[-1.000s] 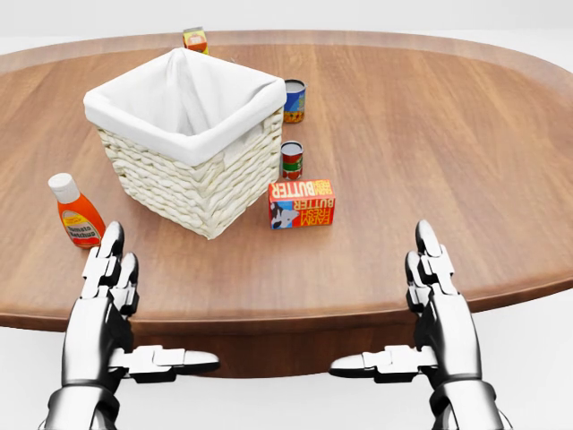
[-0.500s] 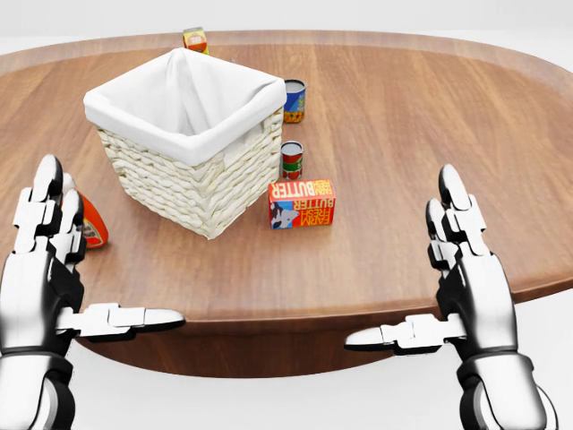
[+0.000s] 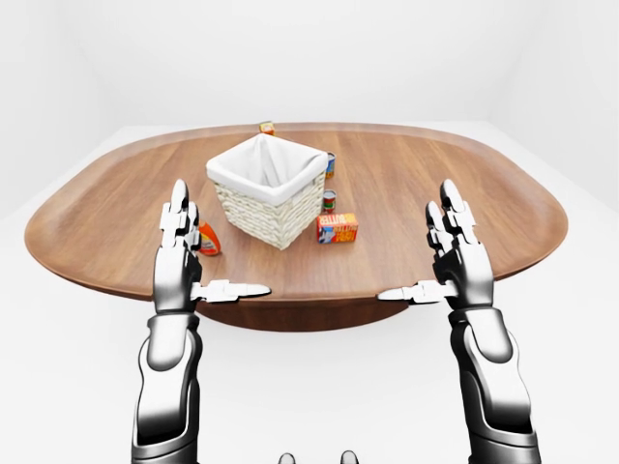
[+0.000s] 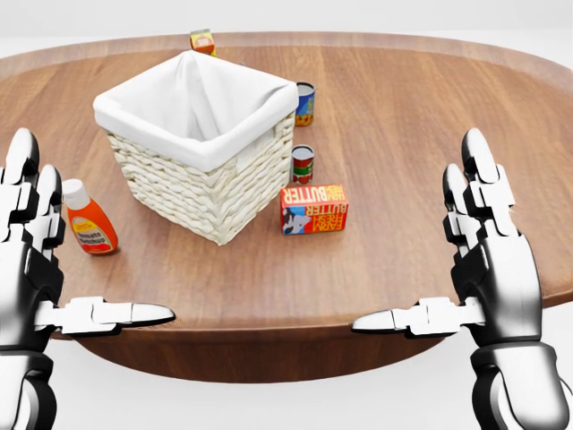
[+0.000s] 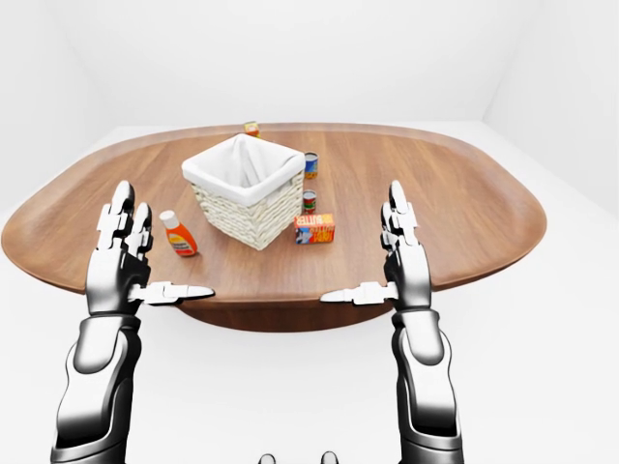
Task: Pick up the butter and put it in the basket.
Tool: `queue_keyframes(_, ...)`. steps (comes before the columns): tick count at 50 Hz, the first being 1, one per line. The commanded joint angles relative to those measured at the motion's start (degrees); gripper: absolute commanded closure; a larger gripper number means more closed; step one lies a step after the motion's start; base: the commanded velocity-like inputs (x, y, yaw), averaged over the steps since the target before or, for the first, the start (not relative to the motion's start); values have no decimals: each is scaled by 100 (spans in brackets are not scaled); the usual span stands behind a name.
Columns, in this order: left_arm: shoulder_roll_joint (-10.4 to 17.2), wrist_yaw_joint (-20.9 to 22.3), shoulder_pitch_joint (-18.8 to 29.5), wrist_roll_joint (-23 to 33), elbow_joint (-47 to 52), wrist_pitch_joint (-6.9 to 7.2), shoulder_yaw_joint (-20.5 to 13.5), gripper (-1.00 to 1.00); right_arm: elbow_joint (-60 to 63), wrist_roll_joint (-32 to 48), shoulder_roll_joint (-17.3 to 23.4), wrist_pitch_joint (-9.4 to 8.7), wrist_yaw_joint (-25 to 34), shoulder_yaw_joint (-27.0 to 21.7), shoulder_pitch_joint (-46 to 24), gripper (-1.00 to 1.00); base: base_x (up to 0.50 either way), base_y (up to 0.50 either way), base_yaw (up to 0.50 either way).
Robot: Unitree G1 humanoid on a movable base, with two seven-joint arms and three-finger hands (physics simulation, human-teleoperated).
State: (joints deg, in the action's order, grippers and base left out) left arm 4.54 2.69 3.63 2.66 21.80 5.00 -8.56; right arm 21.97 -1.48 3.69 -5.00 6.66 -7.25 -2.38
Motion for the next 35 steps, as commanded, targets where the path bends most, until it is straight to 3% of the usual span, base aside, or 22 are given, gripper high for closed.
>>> queue_keyframes(1, -1, 54, -5, 59, 64, 0, -14, -100, 26, -26, 1, 0, 30, -4, 18, -100, 15, 21, 0)
queue_keyframes(35, -12, 34, -37, 35, 60, 0, -41, -100, 51, -77, -3, 0, -5, -35, 0, -100, 16, 21, 0)
